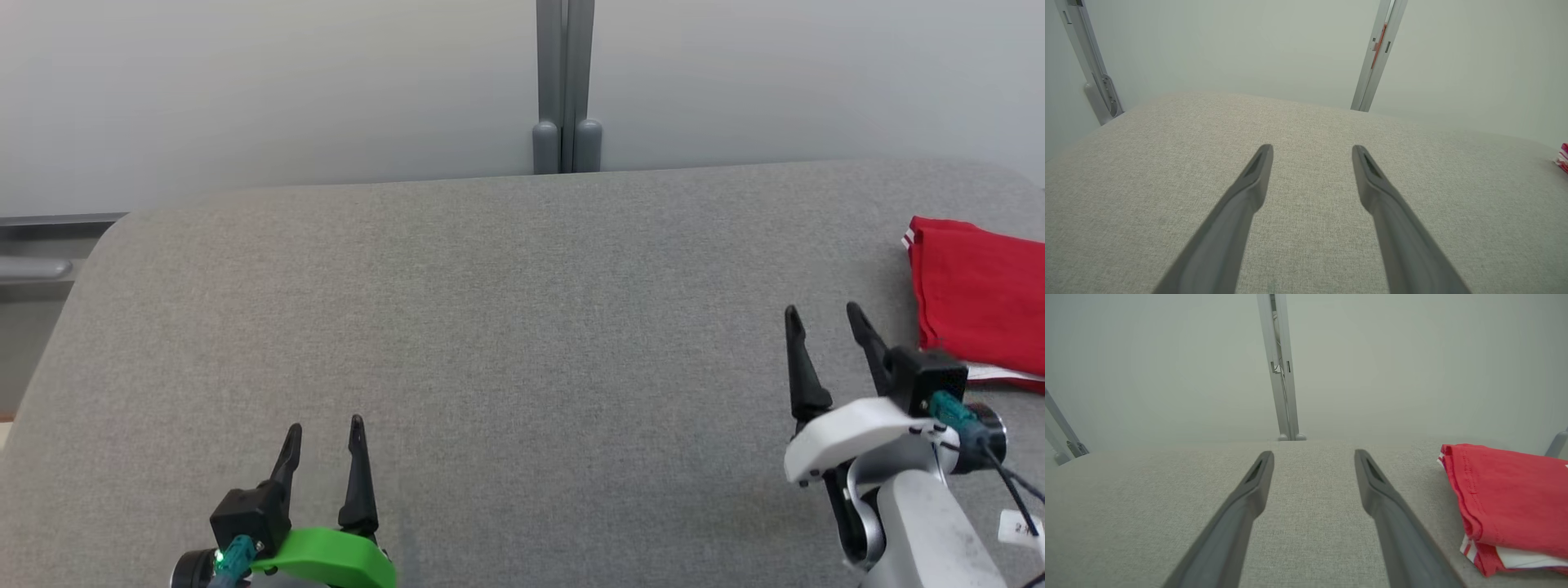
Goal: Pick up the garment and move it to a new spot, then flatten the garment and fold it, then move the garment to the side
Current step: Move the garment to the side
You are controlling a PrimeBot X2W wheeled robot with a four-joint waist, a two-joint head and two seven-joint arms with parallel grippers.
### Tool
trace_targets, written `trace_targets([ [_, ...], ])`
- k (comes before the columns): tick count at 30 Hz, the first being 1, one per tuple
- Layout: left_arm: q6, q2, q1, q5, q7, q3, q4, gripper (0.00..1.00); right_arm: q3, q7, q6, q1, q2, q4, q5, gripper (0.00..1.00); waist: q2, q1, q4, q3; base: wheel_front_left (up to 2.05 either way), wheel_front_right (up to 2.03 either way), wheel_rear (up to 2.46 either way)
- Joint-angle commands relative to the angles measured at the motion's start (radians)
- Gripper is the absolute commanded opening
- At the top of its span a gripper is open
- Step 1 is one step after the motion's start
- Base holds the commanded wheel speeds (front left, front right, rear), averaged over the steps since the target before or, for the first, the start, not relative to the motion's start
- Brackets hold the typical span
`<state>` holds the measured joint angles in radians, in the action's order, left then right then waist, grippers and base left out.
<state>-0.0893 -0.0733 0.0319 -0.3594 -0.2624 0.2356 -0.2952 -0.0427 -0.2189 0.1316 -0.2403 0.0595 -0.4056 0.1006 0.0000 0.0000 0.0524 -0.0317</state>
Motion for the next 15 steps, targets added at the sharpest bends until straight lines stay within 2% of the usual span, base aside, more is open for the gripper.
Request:
trace_targets([
  [1, -0.003, 0.002, -0.016, 0.006, -0.003, -0.004, 0.003, 1.0, 0.006, -0.002, -0.002, 0.036, -0.001, 0.023, 0.007, 1.0, 0.0, 0.0, 0.006, 0.0, 0.0, 0.0, 0.0],
  [2, -0.001, 0.006, -0.032, 0.011, -0.003, -0.003, 0.002, 1.0, 0.034, 0.003, -0.002, 0.101, -0.007, 0.069, 0.035, 1.0, 0.0, 0.0, 0.012, 0.002, 0.0, 0.0, 0.0],
  [6, -0.006, 0.008, -0.044, 0.004, -0.003, -0.01, 0.0, 1.0, 0.071, 0.0, -0.002, 0.159, -0.007, 0.11, 0.093, 1.0, 0.0, 0.0, 0.016, 0.004, 0.0, 0.0, 0.0],
  [15, 0.004, 0.012, -0.052, -0.005, -0.003, -0.005, 0.004, 1.0, 0.058, 0.001, -0.002, 0.231, -0.008, 0.165, 0.091, 1.0, 0.0, 0.0, 0.026, 0.0, 0.0, 0.0, 0.0],
])
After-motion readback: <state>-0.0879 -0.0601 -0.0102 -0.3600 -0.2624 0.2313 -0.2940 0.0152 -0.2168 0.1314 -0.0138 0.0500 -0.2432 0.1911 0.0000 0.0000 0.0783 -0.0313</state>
